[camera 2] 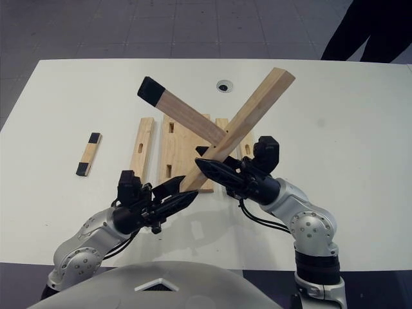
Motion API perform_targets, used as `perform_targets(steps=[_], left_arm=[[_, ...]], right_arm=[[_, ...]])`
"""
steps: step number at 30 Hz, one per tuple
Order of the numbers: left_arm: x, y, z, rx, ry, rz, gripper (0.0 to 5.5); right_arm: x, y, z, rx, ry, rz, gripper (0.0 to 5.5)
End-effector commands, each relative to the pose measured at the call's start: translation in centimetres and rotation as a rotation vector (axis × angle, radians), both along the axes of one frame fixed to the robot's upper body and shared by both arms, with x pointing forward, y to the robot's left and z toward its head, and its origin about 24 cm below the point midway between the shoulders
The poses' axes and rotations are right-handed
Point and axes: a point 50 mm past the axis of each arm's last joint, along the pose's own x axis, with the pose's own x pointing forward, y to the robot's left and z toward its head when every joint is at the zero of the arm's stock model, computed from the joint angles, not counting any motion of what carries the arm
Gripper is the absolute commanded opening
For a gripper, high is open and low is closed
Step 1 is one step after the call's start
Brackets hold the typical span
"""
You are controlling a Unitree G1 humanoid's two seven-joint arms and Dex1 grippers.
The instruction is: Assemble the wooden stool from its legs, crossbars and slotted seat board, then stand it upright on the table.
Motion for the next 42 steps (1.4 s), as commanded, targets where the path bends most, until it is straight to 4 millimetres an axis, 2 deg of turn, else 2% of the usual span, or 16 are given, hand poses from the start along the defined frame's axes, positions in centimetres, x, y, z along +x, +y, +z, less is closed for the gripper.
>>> perform_targets(steps=[1, 8, 22, 29, 30, 42], left_arm=[[0.2, -0.5, 0.3, -0.030, 0.001, -0.010, 2.09], [0.4, -0.4, 0.3, -0.037, 0.009, -0.009, 2.08], [0.9, 0.9, 0.5, -0.017, -0.001, 0.032, 2.08], [0.6, 0.7, 0.2, -0.002, 0.008, 0.018, 2.08], [0.7, 0.6, 0.0, 0.014, 0.017, 0.024, 2.44], [0.5, 0.6, -0.5, 0.037, -0.020, 0.049, 4.20]], right_arm=[[-0.4, 0.4, 0.1, -0.031, -0.008, 0.031, 2.21], [-0.3, 0.3, 0.3, -0.039, -0.016, 0.032, 2.20], [-0.4, -0.7, -1.0, -0.123, 0.015, -0.005, 2.20], [-0.5, -0.5, -1.0, -0.124, 0.014, -0.006, 2.20], [-0.5, -0.5, -1.0, -0.125, 0.012, -0.006, 2.20], [-0.6, -0.4, -1.1, -0.137, 0.005, -0.005, 2.11]])
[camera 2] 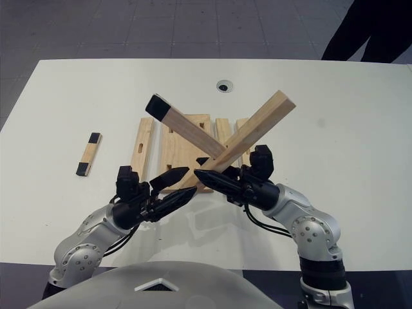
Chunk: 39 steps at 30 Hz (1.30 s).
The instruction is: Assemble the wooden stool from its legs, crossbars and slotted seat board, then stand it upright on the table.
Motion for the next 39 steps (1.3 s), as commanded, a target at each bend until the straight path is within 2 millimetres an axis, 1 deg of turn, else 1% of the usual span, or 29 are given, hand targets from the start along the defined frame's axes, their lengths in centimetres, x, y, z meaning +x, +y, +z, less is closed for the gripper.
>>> perform_targets(steps=[1, 2, 3, 10, 14, 17, 20, 22, 24, 25, 27, 28, 29, 30, 32, 36, 39], left_arm=[[-0.1, 0.2, -0.3, 0.021, -0.009, 0.000, 4.27], [-0.1, 0.3, -0.4, 0.023, -0.011, 0.003, 4.50], [0.0, 0.5, -0.4, 0.028, -0.015, 0.008, 4.53], [0.5, 2.1, -0.5, 0.063, -0.023, 0.056, 5.46], [0.9, 3.3, 0.1, 0.062, -0.062, 0.096, 5.50], [2.3, 4.4, 0.9, 0.065, -0.121, 0.200, 5.50], [4.1, 5.1, 1.7, 0.116, -0.219, 0.342, 5.50], [5.0, 5.5, 2.1, 0.189, -0.312, 0.401, 5.50], [6.0, 6.3, 2.3, 0.353, -0.452, 0.444, 5.50], [6.4, 6.6, 2.2, 0.420, -0.497, 0.460, 5.29], [7.4, 7.4, 1.5, 0.579, -0.558, 0.500, 5.15], [7.9, 7.5, 0.8, 0.681, -0.584, 0.513, 4.90], [8.4, 7.5, 0.2, 0.777, -0.614, 0.515, 4.79], [8.7, 7.4, -0.5, 0.860, -0.645, 0.499, 4.59], [9.1, 6.6, -1.7, 0.962, -0.693, 0.432, 4.57], [9.4, 5.3, -2.8, 1.032, -0.719, 0.350, 4.56], [9.2, 4.6, -3.7, 1.116, -0.747, 0.327, 4.56]], right_arm=[[0.0, 0.0, 0.2, -0.017, -0.010, 0.000, 2.11], [0.0, 0.0, 0.1, -0.017, -0.010, -0.001, 2.11], [0.0, 0.0, 0.1, -0.017, -0.010, -0.002, 2.11], [0.2, -0.2, 0.2, -0.010, -0.009, -0.023, 2.11], [0.7, -0.9, 0.2, -0.065, -0.035, -0.058, 2.11], [1.3, -1.9, 0.2, -0.122, -0.059, -0.120, 2.11], [2.2, -3.3, 0.0, -0.192, -0.079, -0.208, 2.11], [2.5, -4.1, 0.0, -0.221, -0.087, -0.254, 2.11], [2.7, -4.9, -0.1, -0.240, -0.090, -0.297, 2.11], [2.8, -5.2, -0.2, -0.244, -0.092, -0.313, 2.11], [2.8, -5.7, -0.1, -0.248, -0.098, -0.345, 2.11], [2.8, -5.9, 0.0, -0.249, -0.102, -0.358, 2.11], [2.7, -6.1, 0.0, -0.249, -0.107, -0.368, 2.11], [2.6, -6.2, 0.1, -0.248, -0.111, -0.377, 2.11], [2.6, -6.4, 0.2, -0.246, -0.116, -0.391, 2.11], [2.6, -6.5, 0.1, -0.243, -0.114, -0.405, 2.11], [2.5, -6.1, -0.2, -0.246, -0.111, -0.401, 2.11]])
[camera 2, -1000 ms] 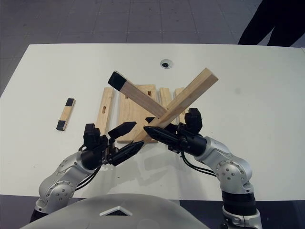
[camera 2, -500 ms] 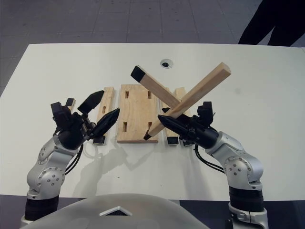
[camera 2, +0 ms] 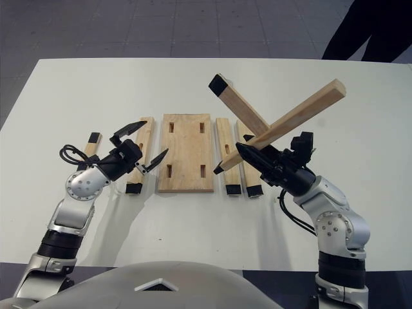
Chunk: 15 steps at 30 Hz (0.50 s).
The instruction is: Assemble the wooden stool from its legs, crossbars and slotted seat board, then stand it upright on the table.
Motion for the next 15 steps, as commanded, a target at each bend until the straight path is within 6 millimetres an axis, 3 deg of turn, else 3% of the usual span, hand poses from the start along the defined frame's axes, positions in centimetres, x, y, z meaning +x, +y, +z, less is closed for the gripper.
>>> perform_targets(steps=[1, 7, 11, 15], left_arm=[[-0.1, -0.6, -0.9, 0.115, -0.022, 0.005, 4.56], [-1.2, -1.6, -1.7, 0.339, -0.152, -0.013, 4.56], [-3.4, -2.6, -3.5, 0.613, -0.247, -0.143, 4.56], [-5.2, -2.0, -4.9, 0.785, -0.237, -0.246, 4.56]], right_arm=[[0.1, 0.3, 0.2, -0.005, -0.024, -0.005, 2.11], [0.1, 0.8, 0.2, -0.003, -0.024, 0.003, 2.10], [0.1, 1.0, 0.3, -0.002, -0.025, 0.013, 2.10], [0.0, 1.1, 0.4, 0.002, -0.023, 0.014, 2.10]])
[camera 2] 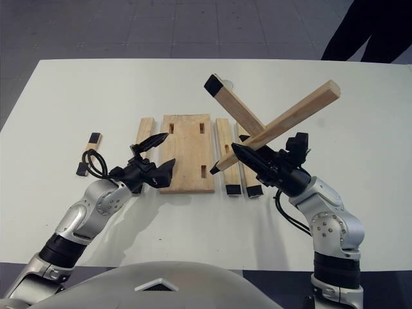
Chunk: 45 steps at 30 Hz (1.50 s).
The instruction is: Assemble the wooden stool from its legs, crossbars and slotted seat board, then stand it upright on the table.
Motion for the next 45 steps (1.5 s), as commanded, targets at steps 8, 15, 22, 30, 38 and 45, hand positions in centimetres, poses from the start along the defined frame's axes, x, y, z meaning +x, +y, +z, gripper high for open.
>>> perform_targets(steps=[8, 15, 22, 30, 38, 45], left_arm=[[-5.3, 3.8, -3.8, 0.301, 0.250, -0.029, 4.56], [-7.7, 3.4, -3.2, 0.151, 0.355, -0.047, 4.56], [-9.6, 4.1, -3.2, 0.119, 0.456, -0.056, 4.56], [-10.1, 6.2, -2.9, 0.175, 0.492, 0.008, 4.56], [-9.3, 7.7, -1.1, 0.169, 0.427, 0.063, 4.56], [-9.1, 5.2, 0.3, 0.018, 0.365, -0.056, 4.56]], right_arm=[[0.1, 0.4, 0.6, -0.004, -0.016, 0.011, 2.10], [0.2, 0.6, 1.0, -0.011, -0.027, 0.023, 2.10], [0.4, 0.9, 1.2, -0.026, -0.035, 0.034, 2.10], [0.7, 1.2, 1.1, -0.040, -0.030, 0.048, 2.10], [0.6, 1.5, 0.9, -0.046, -0.023, 0.062, 2.10], [0.6, 1.6, 0.6, -0.052, -0.017, 0.066, 2.10]])
